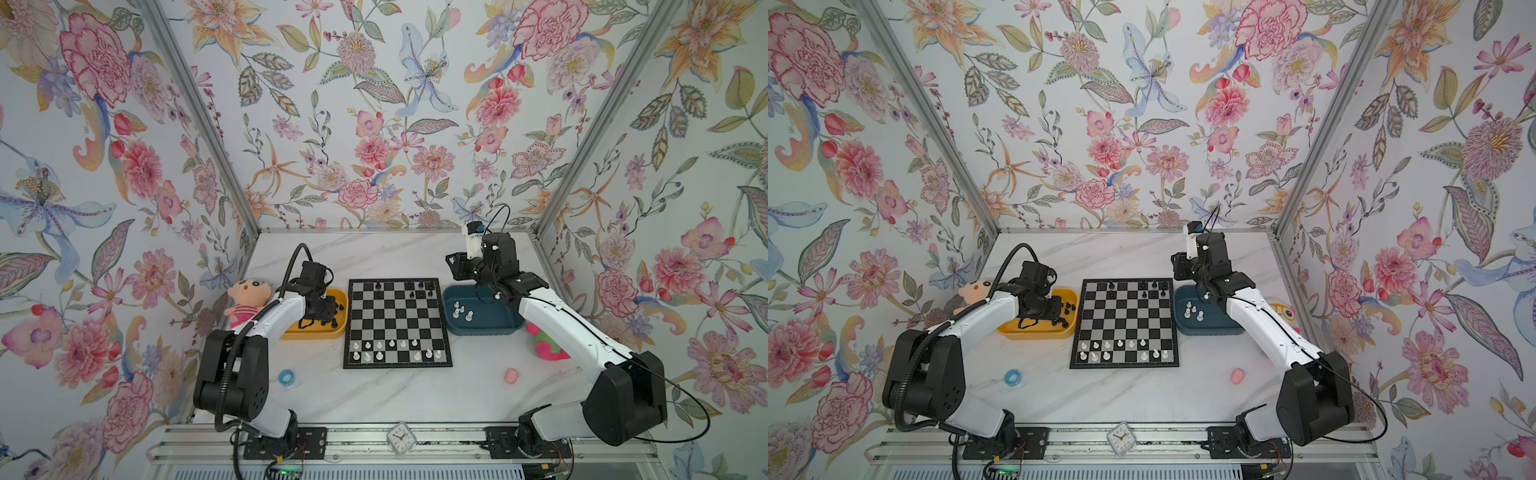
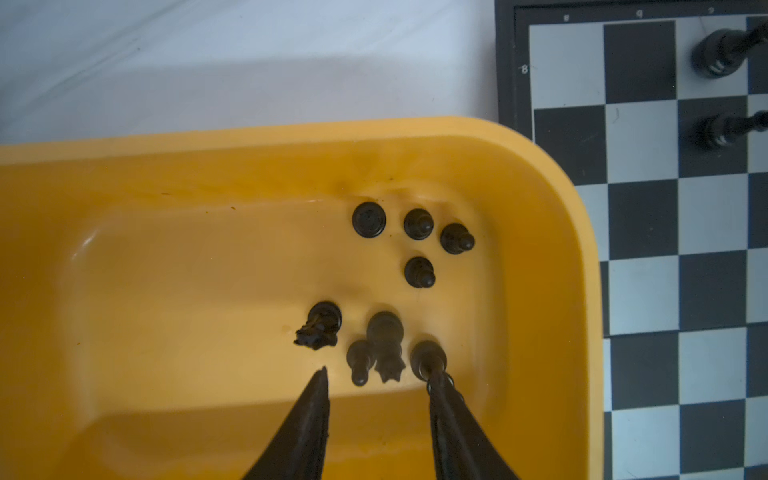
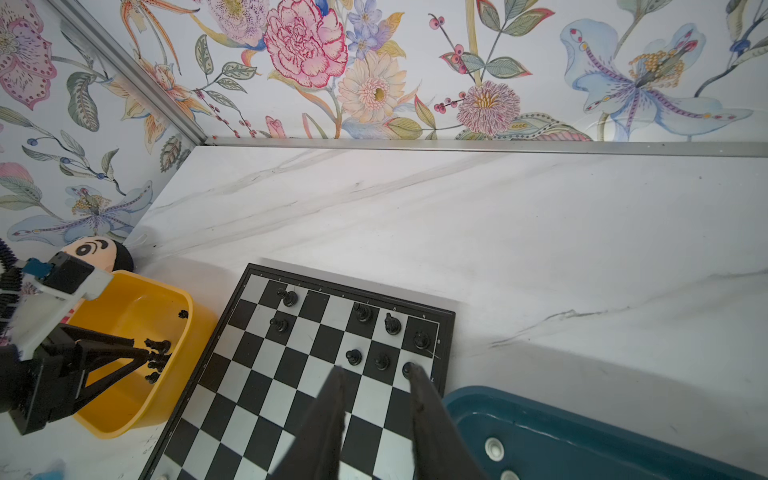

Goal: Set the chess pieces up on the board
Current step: 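Lower the left gripper into the yellow tray over a black piece, then close the left gripper on a black king in the yellow tray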

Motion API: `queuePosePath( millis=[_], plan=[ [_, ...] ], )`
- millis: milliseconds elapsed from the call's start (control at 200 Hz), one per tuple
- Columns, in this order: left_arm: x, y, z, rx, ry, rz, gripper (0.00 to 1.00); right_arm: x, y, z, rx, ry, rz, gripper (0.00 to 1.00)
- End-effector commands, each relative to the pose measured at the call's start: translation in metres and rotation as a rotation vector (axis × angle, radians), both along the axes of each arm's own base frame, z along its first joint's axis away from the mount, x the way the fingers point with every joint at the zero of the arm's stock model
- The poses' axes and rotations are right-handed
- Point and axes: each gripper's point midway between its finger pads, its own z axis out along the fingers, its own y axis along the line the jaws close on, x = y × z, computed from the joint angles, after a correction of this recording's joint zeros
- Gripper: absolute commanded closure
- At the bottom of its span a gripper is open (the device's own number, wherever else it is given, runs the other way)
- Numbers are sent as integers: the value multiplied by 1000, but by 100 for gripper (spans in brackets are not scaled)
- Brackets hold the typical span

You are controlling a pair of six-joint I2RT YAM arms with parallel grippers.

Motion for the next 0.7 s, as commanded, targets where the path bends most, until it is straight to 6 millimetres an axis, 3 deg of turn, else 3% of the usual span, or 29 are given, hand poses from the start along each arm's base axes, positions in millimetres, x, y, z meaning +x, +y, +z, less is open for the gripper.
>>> queuePosePath(
  millis=[0, 696],
  plan=[
    [-4, 2, -14, -13, 41, 13, 58, -5, 2, 3, 14, 0, 1, 71],
    [0, 4, -26, -1, 60, 21, 63, -5, 2, -3, 12, 14, -1, 71]
  ],
)
